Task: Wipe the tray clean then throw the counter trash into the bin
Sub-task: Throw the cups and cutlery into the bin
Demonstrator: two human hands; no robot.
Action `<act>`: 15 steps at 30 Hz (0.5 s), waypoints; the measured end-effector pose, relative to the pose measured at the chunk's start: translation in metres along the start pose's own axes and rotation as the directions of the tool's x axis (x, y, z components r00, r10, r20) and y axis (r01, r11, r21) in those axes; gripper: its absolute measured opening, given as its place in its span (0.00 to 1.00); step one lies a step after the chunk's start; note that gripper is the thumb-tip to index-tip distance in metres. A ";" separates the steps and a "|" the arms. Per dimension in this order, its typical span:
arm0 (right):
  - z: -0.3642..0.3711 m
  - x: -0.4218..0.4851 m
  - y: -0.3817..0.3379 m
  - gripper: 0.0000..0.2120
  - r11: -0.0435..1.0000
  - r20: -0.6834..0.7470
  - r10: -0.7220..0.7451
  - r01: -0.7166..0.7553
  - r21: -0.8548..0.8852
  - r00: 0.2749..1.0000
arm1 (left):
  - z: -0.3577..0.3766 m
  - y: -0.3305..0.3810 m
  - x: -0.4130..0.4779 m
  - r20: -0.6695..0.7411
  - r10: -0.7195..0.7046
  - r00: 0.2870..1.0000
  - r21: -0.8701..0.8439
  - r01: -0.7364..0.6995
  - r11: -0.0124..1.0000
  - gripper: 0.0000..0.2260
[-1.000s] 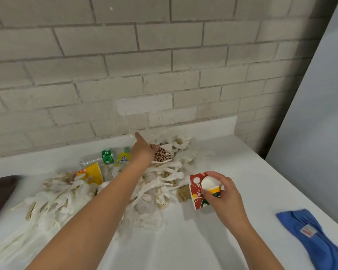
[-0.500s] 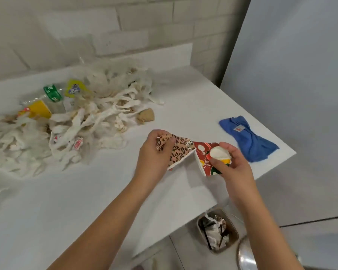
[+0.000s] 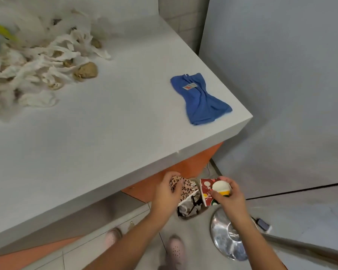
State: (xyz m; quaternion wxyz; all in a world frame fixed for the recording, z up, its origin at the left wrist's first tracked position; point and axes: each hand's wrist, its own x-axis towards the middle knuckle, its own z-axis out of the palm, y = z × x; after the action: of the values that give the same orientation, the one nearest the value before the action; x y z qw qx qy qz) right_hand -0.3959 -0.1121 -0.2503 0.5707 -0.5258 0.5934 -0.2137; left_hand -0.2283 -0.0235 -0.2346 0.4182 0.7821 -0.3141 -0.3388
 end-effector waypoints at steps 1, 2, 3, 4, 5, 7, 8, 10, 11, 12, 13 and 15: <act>0.004 0.012 0.019 0.21 0.998 -0.026 0.027 -0.028 -0.050 0.999 | 0.015 -0.016 0.009 -0.009 -0.084 0.996 0.035 0.084 0.996 0.07; 0.008 0.024 0.036 0.21 0.994 -0.048 0.055 -0.060 -0.094 0.997 | 0.029 -0.031 0.018 -0.016 -0.159 0.987 0.070 0.160 0.985 0.08; 0.014 0.036 0.052 0.21 0.987 -0.066 0.081 -0.089 -0.133 0.995 | 0.043 -0.047 0.027 -0.024 -0.221 0.975 0.101 0.222 0.970 0.09; 0.019 0.047 0.067 0.22 0.977 -0.084 0.105 -0.119 -0.177 0.991 | 0.055 -0.062 0.036 -0.027 -0.277 0.960 0.129 0.279 0.952 0.10; 0.025 0.057 0.080 0.22 0.965 -0.095 0.126 -0.144 -0.217 0.988 | 0.068 -0.079 0.045 -0.021 -0.326 0.945 0.160 0.325 0.932 0.10; 0.035 0.073 0.103 0.22 0.940 -0.112 0.158 -0.184 -0.288 0.981 | 0.090 -0.105 0.060 0.005 -0.406 0.914 0.223 0.395 0.891 0.09; 0.040 0.081 0.113 0.22 0.931 -0.112 0.160 -0.188 -0.313 0.981 | 0.099 -0.113 0.067 0.023 -0.436 0.899 0.241 0.419 0.876 0.09; 0.050 0.092 0.129 0.28 0.922 -0.066 0.176 -0.188 -0.338 0.982 | 0.111 -0.126 0.080 0.102 -0.487 0.868 0.218 0.458 0.862 0.12; 0.054 0.097 0.135 0.33 0.915 -0.020 0.192 -0.186 -0.358 0.981 | 0.116 -0.133 0.085 0.146 -0.509 0.848 0.208 0.477 0.854 0.17; 0.057 0.102 0.140 0.38 0.901 0.021 0.211 -0.187 -0.391 0.977 | 0.118 -0.137 0.088 0.185 -0.525 0.831 0.219 0.486 0.846 0.21; 0.060 0.105 0.142 0.42 0.885 0.052 0.232 -0.188 -0.427 0.971 | 0.119 -0.142 0.091 0.214 -0.525 0.824 0.244 0.475 0.846 0.23; 0.062 0.105 0.140 0.44 0.867 0.079 0.248 -0.185 -0.463 0.965 | 0.116 -0.144 0.092 0.235 -0.515 0.824 0.296 0.444 0.846 0.20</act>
State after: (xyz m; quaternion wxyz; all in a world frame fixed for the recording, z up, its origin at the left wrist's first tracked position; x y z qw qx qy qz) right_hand -0.3720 -0.1323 -0.4332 0.4921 -0.5872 0.6419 0.0319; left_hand -0.2371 -0.0805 -0.4330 0.1723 0.8166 -0.2035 -0.5119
